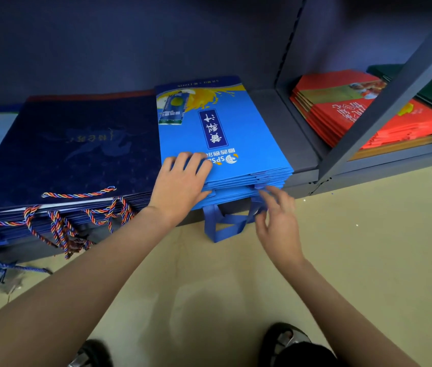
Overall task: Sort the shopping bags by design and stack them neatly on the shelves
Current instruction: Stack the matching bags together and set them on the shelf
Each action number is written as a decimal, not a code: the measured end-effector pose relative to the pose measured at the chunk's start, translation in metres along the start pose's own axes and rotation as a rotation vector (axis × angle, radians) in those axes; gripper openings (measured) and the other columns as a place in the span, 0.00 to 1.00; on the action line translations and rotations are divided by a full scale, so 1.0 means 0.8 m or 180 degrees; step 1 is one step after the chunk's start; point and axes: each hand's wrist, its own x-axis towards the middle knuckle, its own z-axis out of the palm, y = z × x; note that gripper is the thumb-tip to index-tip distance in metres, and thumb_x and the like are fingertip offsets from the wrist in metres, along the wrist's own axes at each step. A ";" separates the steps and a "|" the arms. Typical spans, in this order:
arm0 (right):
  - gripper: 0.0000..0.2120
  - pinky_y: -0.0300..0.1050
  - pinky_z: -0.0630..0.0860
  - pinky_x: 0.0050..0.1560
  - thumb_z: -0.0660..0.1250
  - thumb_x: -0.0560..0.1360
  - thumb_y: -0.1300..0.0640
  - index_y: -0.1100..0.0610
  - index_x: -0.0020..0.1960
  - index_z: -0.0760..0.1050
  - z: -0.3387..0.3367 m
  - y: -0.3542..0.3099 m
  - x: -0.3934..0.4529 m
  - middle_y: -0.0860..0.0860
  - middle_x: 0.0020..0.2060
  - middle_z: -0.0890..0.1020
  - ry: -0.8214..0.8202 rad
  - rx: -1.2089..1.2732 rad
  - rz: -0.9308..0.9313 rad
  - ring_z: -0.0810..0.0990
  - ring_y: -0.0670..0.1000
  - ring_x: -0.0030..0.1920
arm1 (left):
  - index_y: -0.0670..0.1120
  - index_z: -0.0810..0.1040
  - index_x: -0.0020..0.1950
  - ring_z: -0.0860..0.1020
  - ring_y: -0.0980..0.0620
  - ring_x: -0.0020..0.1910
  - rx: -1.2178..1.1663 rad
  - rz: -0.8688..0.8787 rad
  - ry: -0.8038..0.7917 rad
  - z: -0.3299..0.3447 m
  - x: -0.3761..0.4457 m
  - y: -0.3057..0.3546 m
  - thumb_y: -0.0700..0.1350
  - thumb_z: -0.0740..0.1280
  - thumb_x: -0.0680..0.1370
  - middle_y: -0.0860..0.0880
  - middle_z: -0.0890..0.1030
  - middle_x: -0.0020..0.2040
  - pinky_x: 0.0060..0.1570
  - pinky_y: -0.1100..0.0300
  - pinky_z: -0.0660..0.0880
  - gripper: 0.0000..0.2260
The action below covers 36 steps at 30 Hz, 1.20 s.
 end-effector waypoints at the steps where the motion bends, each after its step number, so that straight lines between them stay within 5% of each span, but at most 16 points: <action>1: 0.19 0.42 0.63 0.60 0.58 0.69 0.65 0.65 0.58 0.76 -0.003 0.007 0.005 0.61 0.57 0.76 0.0060 0.0002 0.0175 0.68 0.55 0.56 | 0.44 0.78 0.53 0.78 0.45 0.48 0.0001 0.0003 0.0001 0.000 0.000 0.000 0.58 0.77 0.61 0.47 0.79 0.53 0.42 0.56 0.74 0.28; 6: 0.21 0.30 0.58 0.60 0.59 0.69 0.67 0.67 0.62 0.74 0.003 0.010 0.011 0.60 0.57 0.76 0.0028 0.0233 0.0437 0.70 0.57 0.57 | 0.43 0.77 0.54 0.78 0.45 0.48 0.0127 0.0040 0.0113 -0.006 0.006 -0.007 0.58 0.76 0.62 0.47 0.79 0.54 0.42 0.55 0.73 0.27; 11: 0.28 0.52 0.71 0.58 0.58 0.67 0.65 0.63 0.67 0.70 0.000 0.012 0.002 0.58 0.61 0.74 -0.0298 -0.0074 0.0029 0.66 0.53 0.57 | 0.44 0.77 0.55 0.77 0.45 0.48 0.0234 0.0056 0.0066 -0.010 0.008 -0.009 0.59 0.75 0.63 0.48 0.79 0.54 0.42 0.55 0.72 0.27; 17: 0.32 0.57 0.72 0.55 0.62 0.67 0.67 0.61 0.71 0.66 0.007 -0.005 0.008 0.59 0.67 0.70 -0.0557 -0.0405 0.0104 0.70 0.62 0.62 | 0.43 0.78 0.54 0.78 0.45 0.48 0.0194 0.0086 0.0115 -0.014 0.011 -0.012 0.59 0.74 0.64 0.48 0.79 0.54 0.42 0.56 0.73 0.26; 21: 0.34 0.55 0.69 0.57 0.64 0.70 0.65 0.58 0.74 0.58 0.011 -0.018 0.013 0.52 0.72 0.63 -0.0799 -0.0784 0.0259 0.63 0.59 0.68 | 0.44 0.77 0.54 0.78 0.45 0.47 0.0188 0.0060 0.0122 -0.013 0.011 -0.011 0.59 0.75 0.64 0.48 0.79 0.54 0.42 0.56 0.73 0.26; 27: 0.21 0.52 0.67 0.63 0.59 0.72 0.63 0.62 0.64 0.71 0.017 -0.024 0.020 0.53 0.65 0.73 -0.0731 -0.0416 0.0254 0.64 0.59 0.64 | 0.44 0.77 0.53 0.77 0.45 0.48 0.0050 0.0017 -0.0054 -0.001 0.002 -0.002 0.58 0.76 0.62 0.48 0.79 0.54 0.43 0.55 0.73 0.27; 31: 0.14 0.48 0.69 0.50 0.59 0.71 0.57 0.61 0.48 0.80 -0.016 -0.004 0.020 0.55 0.47 0.82 0.0163 0.0003 -0.0049 0.68 0.52 0.49 | 0.45 0.77 0.53 0.78 0.46 0.48 0.0091 0.0027 -0.0017 -0.002 0.003 -0.003 0.59 0.76 0.62 0.48 0.79 0.54 0.43 0.55 0.73 0.26; 33: 0.13 0.49 0.68 0.50 0.65 0.71 0.55 0.61 0.51 0.76 -0.037 0.008 0.037 0.57 0.49 0.77 0.0289 -0.0202 -0.0145 0.67 0.54 0.50 | 0.44 0.77 0.53 0.78 0.46 0.48 0.0099 0.0032 -0.0007 -0.003 0.003 -0.003 0.59 0.76 0.63 0.48 0.79 0.54 0.43 0.56 0.73 0.26; 36: 0.25 0.56 0.67 0.57 0.76 0.64 0.57 0.62 0.56 0.70 -0.046 0.020 0.065 0.61 0.58 0.71 -0.0023 -0.0589 -0.0314 0.66 0.58 0.58 | 0.44 0.77 0.54 0.78 0.45 0.48 0.0111 0.0016 -0.0003 -0.003 0.005 -0.004 0.59 0.76 0.62 0.48 0.79 0.54 0.43 0.55 0.73 0.27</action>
